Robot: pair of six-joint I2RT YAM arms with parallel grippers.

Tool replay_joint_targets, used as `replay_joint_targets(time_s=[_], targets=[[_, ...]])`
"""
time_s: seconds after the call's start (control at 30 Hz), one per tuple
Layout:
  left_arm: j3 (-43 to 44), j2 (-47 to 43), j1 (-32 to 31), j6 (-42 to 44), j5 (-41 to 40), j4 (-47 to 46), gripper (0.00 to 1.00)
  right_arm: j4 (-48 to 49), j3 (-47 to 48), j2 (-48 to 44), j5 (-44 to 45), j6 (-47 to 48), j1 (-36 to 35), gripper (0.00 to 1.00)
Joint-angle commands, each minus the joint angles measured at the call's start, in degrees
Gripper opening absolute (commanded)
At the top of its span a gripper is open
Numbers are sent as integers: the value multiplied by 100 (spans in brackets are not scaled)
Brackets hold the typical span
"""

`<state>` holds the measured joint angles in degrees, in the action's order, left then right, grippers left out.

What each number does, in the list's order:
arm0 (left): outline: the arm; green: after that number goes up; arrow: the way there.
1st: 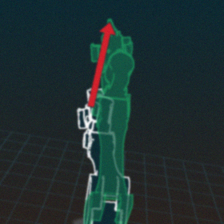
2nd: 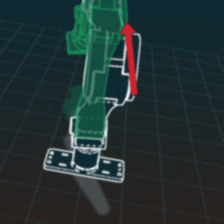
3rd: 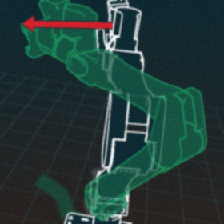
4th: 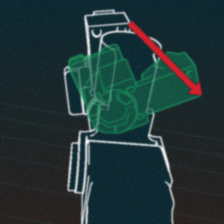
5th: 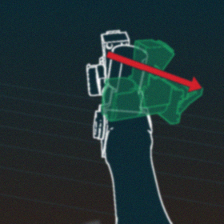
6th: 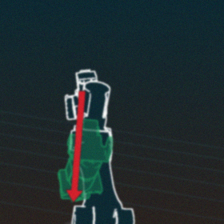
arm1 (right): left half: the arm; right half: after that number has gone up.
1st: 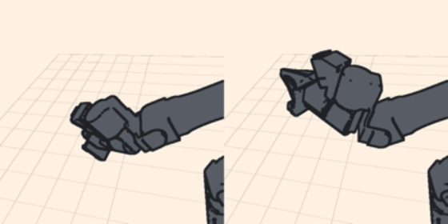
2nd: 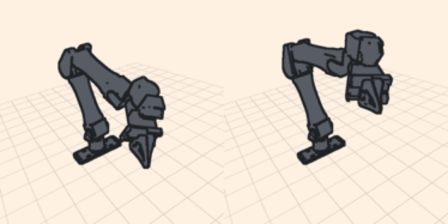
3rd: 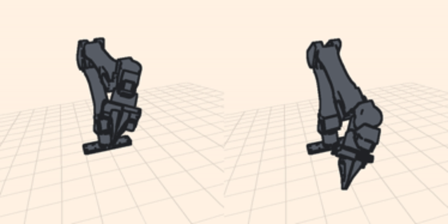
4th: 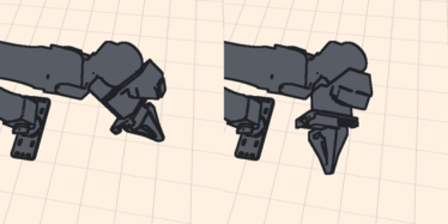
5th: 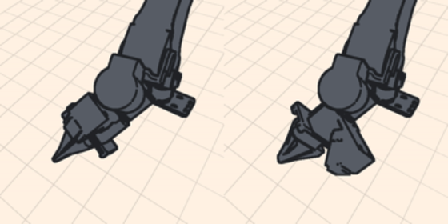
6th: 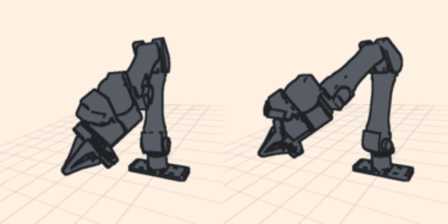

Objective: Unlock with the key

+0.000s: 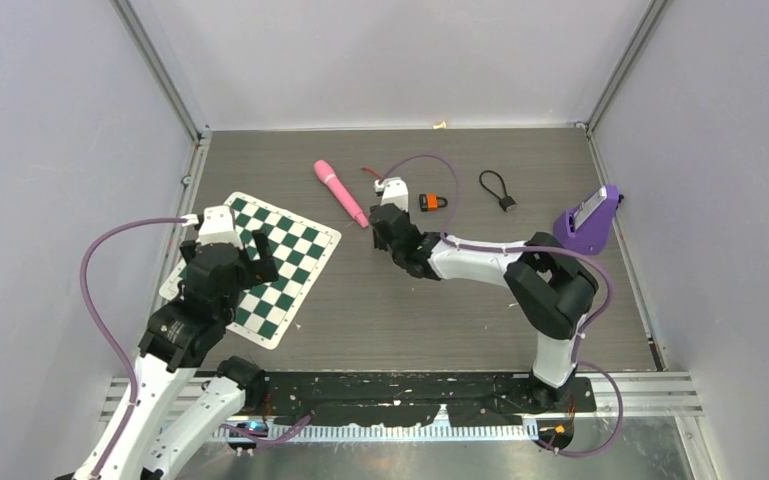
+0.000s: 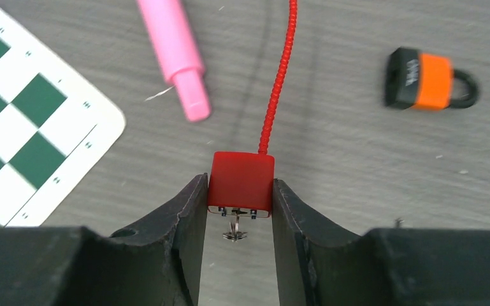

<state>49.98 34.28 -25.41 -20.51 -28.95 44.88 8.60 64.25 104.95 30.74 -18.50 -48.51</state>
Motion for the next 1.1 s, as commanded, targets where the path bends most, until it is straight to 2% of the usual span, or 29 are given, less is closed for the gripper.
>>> replay_joint_targets(time_s=[0.0,0.03,0.07,0.13,0.27,0.33,0.5,0.67,0.87,1.07], targets=[[-73,-135,-26,61,-217,-267,100,-681,554,6,-73,-650,-123,49],[-84,-151,-26,62,-225,-274,99,-947,598,-56,-128,-660,-123,53],[-91,-172,-26,65,-225,-278,100,-1093,683,-159,-213,-657,-119,62],[-94,-195,-26,65,-213,-279,99,-1434,787,-325,-328,-607,-81,75],[-101,-223,-34,65,-166,-277,100,-1817,832,-672,-306,-544,98,91],[-111,-229,-62,72,-172,-289,100,-1869,813,-763,-245,-479,287,94],[-131,-256,-151,74,-203,-296,99,-2100,1141,-516,-457,-451,1107,94],[-162,-301,-192,80,-188,-320,100,-2400,1899,372,-1138,-207,1826,93],[-190,-285,-193,93,-191,-339,100,-2784,3018,1334,-1878,264,2239,88],[-198,-231,-193,100,-172,-349,100,-3020,3480,1903,-2510,560,2345,82]])
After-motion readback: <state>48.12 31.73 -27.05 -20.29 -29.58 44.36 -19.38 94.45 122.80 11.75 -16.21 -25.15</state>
